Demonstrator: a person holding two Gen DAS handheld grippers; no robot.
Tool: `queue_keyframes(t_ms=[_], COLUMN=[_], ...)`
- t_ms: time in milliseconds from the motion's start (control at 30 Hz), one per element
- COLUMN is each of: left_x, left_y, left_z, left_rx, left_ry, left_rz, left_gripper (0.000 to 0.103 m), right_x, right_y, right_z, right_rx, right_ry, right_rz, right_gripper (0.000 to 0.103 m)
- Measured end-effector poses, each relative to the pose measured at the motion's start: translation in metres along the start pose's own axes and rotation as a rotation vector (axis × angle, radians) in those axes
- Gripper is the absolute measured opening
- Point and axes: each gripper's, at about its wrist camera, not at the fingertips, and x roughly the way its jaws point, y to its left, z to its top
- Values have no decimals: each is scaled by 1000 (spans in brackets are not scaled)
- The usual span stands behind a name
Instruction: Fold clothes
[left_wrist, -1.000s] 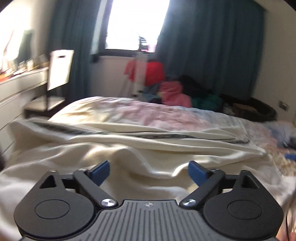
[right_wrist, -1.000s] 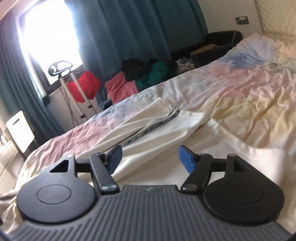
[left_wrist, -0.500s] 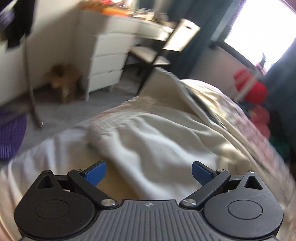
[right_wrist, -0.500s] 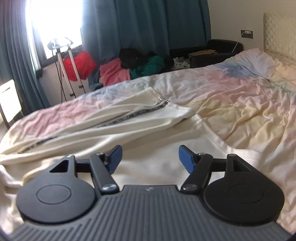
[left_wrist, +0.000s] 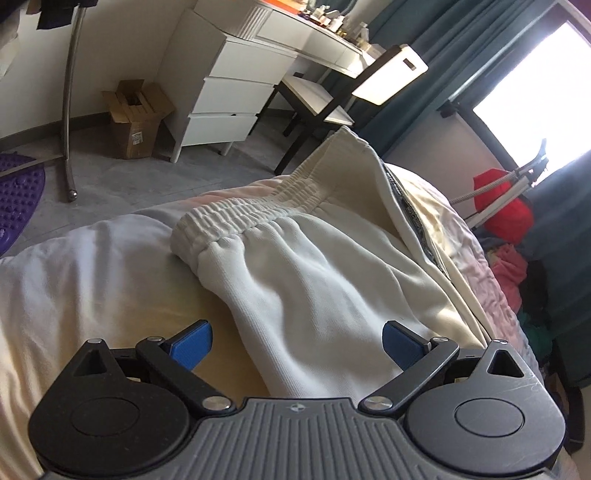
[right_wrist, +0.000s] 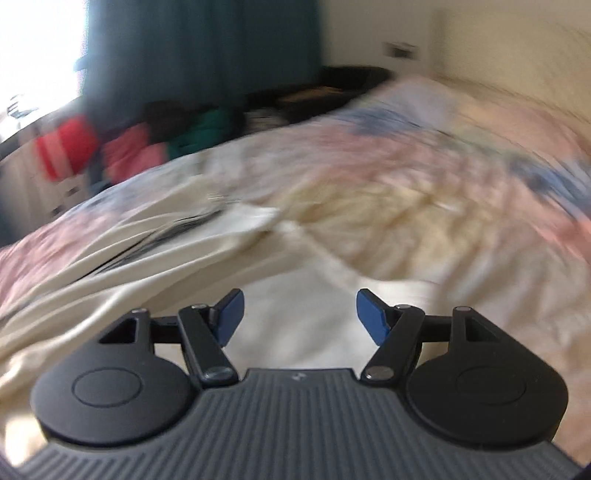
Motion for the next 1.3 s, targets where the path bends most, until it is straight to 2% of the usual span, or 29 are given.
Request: queue_keyframes(t_ms=[100,233,400,500,600,700,800,867,933,1100,1133,1200,1267,1300], left_x=[5,7,11,12,11,10,8,7,7,3,2,1,1,1], left_y=[5,10,14,19,21,22,21,22,23,27,28,29,31,33], left_z=[3,3,1,0,-2,-3,-5,-6,-7,-9,-10,-10,-11,-11], left_rx=[-34,-73,-118,-158,-181,-189,-185,-193,-205,-242,-245,-257,-272,-282], left_ry=[15,24,44,54,57,56,50,48,50,38,40,46,54,54], left_rz=[-25,-29,-19,-24,-13,-5,-17,-22,-30,-46,-56,-75,-104,-112], left_gripper=[100,100,100,100,100,100,100,100,100,100,100,99,98,98], right_x=[12,29,52,59,58,50,46,48,53,54,54,54,54,54], right_y=[-28,-57,-75,-78,-74,-70,-71,-69,-64,-69,-70,-73,-75,-77], right_z=[1,-6,-19,-26,-26,-20,-16,-17,-19,-21,-21,-22,-23,-24], right_rx=[126,278,462,562,599,619,646,653,611,623,626,633,640,644], right_ry=[42,122,252,292,276,202,174,200,242,240,239,236,233,231], right_rz=[-70,-58,26,124,249,363,471,482,451,401,392,373,353,344], right_gripper=[70,70,70,71,71,72,71,71,71,70,68,56,6,6])
